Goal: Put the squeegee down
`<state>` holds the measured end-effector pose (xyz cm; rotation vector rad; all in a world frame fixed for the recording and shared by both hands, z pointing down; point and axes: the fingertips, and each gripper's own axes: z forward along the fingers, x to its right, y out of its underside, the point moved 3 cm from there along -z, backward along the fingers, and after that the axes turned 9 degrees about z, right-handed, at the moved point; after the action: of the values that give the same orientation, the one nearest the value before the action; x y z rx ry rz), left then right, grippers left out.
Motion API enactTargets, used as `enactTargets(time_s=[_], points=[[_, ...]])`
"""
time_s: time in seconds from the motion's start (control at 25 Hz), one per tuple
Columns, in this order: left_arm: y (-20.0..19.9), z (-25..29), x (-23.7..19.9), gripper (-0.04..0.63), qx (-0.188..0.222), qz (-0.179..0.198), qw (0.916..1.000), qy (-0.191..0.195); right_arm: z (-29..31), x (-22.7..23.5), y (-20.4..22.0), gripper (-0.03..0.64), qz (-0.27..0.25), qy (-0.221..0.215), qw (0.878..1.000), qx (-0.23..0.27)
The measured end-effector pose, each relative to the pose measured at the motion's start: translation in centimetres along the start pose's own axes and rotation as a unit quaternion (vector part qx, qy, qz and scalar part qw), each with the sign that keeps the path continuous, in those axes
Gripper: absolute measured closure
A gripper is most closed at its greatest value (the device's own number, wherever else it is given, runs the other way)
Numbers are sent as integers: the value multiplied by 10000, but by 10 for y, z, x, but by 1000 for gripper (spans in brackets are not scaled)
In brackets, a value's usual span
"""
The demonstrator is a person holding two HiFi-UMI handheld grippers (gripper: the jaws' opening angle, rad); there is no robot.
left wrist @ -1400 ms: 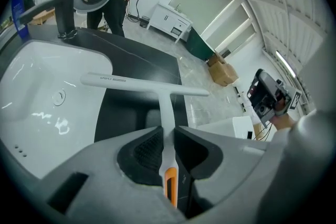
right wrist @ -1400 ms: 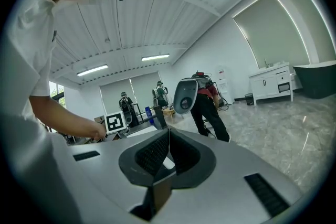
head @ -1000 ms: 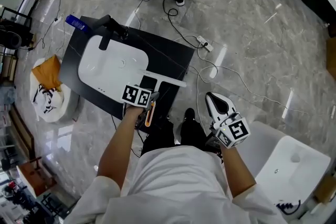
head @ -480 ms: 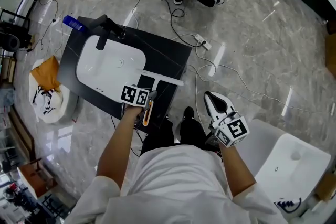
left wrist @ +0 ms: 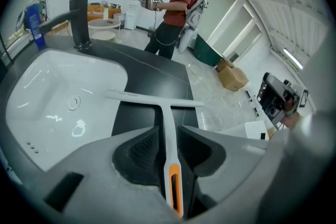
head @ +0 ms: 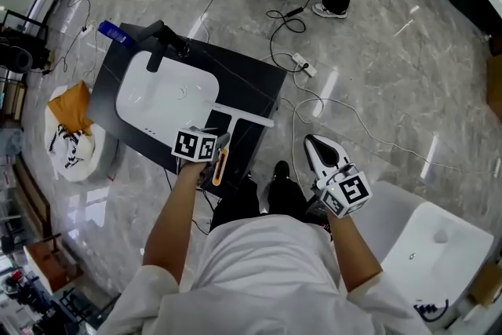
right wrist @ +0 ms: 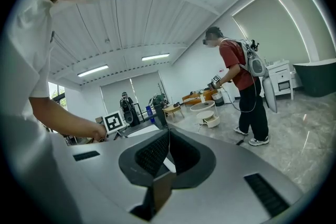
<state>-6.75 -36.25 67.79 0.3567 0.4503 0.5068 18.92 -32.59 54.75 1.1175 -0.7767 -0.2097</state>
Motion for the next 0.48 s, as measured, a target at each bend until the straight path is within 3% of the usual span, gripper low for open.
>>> enactTargets(time_s=[0.12,0.24,0.32,0.48], points=[[-11,-33,1,469,477,-33,9988,-117,-3,0,-8,601,-61,-27,10000,53],[-25,-77,6,469,1181,-104,9925,-299,-8,-6,-22,601,-196,-122,9997,128],[-36,-109,13,482,1743,-29,9838,-413,-11,-12,-34,601,-307,-197,9991,218],[-55,-171,34,531,2929,111,9556,-305,-19,-25,-58,601,-498,-311,9973,433]])
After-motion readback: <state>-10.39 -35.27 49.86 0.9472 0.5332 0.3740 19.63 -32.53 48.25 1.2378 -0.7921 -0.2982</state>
